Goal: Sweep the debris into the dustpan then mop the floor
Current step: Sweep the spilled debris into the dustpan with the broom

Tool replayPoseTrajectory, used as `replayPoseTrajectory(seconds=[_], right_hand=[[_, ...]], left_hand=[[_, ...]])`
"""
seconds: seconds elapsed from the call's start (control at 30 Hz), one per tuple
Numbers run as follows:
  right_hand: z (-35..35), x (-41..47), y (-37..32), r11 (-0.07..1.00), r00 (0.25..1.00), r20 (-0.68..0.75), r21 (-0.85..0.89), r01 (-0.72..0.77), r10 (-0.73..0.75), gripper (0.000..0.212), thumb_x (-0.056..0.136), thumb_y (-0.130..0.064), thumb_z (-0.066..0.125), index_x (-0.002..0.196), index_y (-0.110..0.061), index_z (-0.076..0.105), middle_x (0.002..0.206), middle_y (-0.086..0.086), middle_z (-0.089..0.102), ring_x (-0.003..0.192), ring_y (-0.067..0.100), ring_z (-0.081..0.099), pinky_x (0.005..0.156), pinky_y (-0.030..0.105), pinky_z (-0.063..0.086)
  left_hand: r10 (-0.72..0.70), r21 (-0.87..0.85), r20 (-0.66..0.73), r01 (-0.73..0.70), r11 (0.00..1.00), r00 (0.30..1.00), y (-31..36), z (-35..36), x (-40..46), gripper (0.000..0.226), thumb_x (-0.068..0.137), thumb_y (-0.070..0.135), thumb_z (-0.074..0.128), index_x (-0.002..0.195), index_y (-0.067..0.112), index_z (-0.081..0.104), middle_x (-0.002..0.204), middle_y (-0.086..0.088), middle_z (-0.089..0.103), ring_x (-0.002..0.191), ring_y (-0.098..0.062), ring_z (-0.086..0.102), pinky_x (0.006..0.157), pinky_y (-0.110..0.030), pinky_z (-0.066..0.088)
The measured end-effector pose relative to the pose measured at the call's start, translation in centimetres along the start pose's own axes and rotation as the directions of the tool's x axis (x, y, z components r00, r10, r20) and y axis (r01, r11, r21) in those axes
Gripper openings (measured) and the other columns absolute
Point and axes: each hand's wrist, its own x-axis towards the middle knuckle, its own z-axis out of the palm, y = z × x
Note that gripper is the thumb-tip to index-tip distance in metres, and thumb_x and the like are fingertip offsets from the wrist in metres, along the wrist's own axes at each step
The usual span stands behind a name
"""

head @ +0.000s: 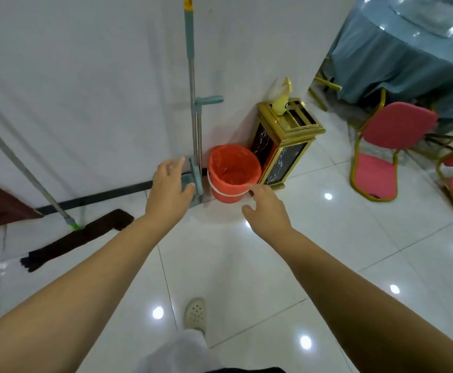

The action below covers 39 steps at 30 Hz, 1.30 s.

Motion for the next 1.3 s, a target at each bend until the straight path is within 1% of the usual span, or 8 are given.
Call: replayPoseTrajectory(seconds=[0.13,0.4,0.67,0.77,1.07,1.2,1.23,1.3], right_hand=[[-1.2,6.8,1.0,0.995,0.997,0.034,0.065,-0.074,0.072,0.049,0.089,-0.025,0.06,0.137,-0.026,0.046,0.134,-0.003,0.05,0.118,0.02,0.053,0.099,0.039,0.047],[-3.8,19.9,3.6,0.996,0.994,0.106,0.076,-0.045,0.037,0.048,0.091,-0.022,0.056,0.138,-0.021,0.049,0.137,0.0,0.05,0.12,0.02,0.052,0.1,0.037,0.046],[-5.6,34.8,3.5,0.98,0.954,0.226,0.047,0.193,-0.198,0.036,0.093,-0.026,0.054,0.129,-0.023,0.057,0.126,-0.004,0.059,0.111,0.015,0.057,0.097,0.029,0.046],[-6.4,39.9,2.7,0.958,0.926,0.247,0.077,0.276,-0.287,0.033,0.091,-0.025,0.056,0.124,-0.02,0.06,0.121,0.0,0.061,0.11,0.019,0.058,0.097,0.034,0.047],[-5.3,50.3,-4.3,0.906,0.845,0.329,0.121,0.406,-0.423,0.038,0.091,-0.016,0.056,0.13,-0.017,0.056,0.125,0.001,0.057,0.112,0.015,0.054,0.094,0.023,0.041],[-4.0,53.4,-9.0,0.899,0.86,0.293,0.27,0.346,-0.418,0.033,0.095,-0.024,0.051,0.128,-0.022,0.054,0.108,-0.005,0.058,0.093,0.008,0.055,0.082,0.021,0.043],[-3.5,54.1,-10.2,0.9,0.871,0.302,0.331,0.285,-0.387,0.029,0.097,-0.026,0.047,0.124,-0.022,0.055,0.099,-0.004,0.06,0.085,0.01,0.057,0.078,0.024,0.045],[-2.9,55.5,-12.6,0.891,0.877,0.43,0.455,-0.005,-0.215,0.03,0.1,-0.032,0.036,0.122,-0.02,0.054,0.079,0.003,0.067,0.067,0.015,0.063,0.065,0.027,0.05]], left_hand=[[0.005,0.018,0.022,-0.005,1.0,1.0,1.2,0.7,7.3,0.06,0.093,0.022,0.053,0.147,0.018,0.028,0.149,-0.009,0.024,0.135,-0.025,0.03,0.108,-0.038,0.033],[-0.06,0.005,0.039,0.059,0.998,0.997,1.7,4.3,18.0,0.065,0.092,0.021,0.055,0.149,0.015,0.023,0.15,-0.009,0.021,0.136,-0.026,0.031,0.11,-0.037,0.031],[-0.293,-0.066,-0.017,0.291,0.954,0.956,2.3,7.7,28.5,0.067,0.093,0.022,0.054,0.15,0.017,0.02,0.151,-0.008,0.02,0.133,-0.026,0.035,0.107,-0.037,0.033],[-0.387,-0.135,-0.032,0.379,0.915,0.922,3.4,9.3,31.9,0.066,0.093,0.023,0.053,0.15,0.016,0.021,0.149,-0.01,0.021,0.131,-0.028,0.037,0.106,-0.038,0.035],[-0.516,-0.222,-0.055,0.494,0.841,0.855,2.3,10.3,37.5,0.064,0.093,0.025,0.053,0.149,0.019,0.022,0.145,-0.01,0.029,0.122,-0.026,0.047,0.101,-0.037,0.041],[-0.513,-0.248,-0.067,0.484,0.839,0.856,0.1,9.9,40.1,0.061,0.094,0.027,0.052,0.148,0.02,0.025,0.141,-0.01,0.038,0.123,-0.024,0.048,0.098,-0.038,0.043],[-0.507,-0.263,-0.066,0.475,0.84,0.86,-0.6,9.8,40.7,0.061,0.094,0.027,0.052,0.148,0.019,0.025,0.14,-0.01,0.04,0.122,-0.024,0.048,0.098,-0.038,0.044],[-0.518,-0.298,-0.063,0.48,0.825,0.853,-1.8,9.6,41.5,0.061,0.093,0.027,0.054,0.147,0.018,0.027,0.138,-0.012,0.043,0.12,-0.025,0.049,0.098,-0.037,0.045]])
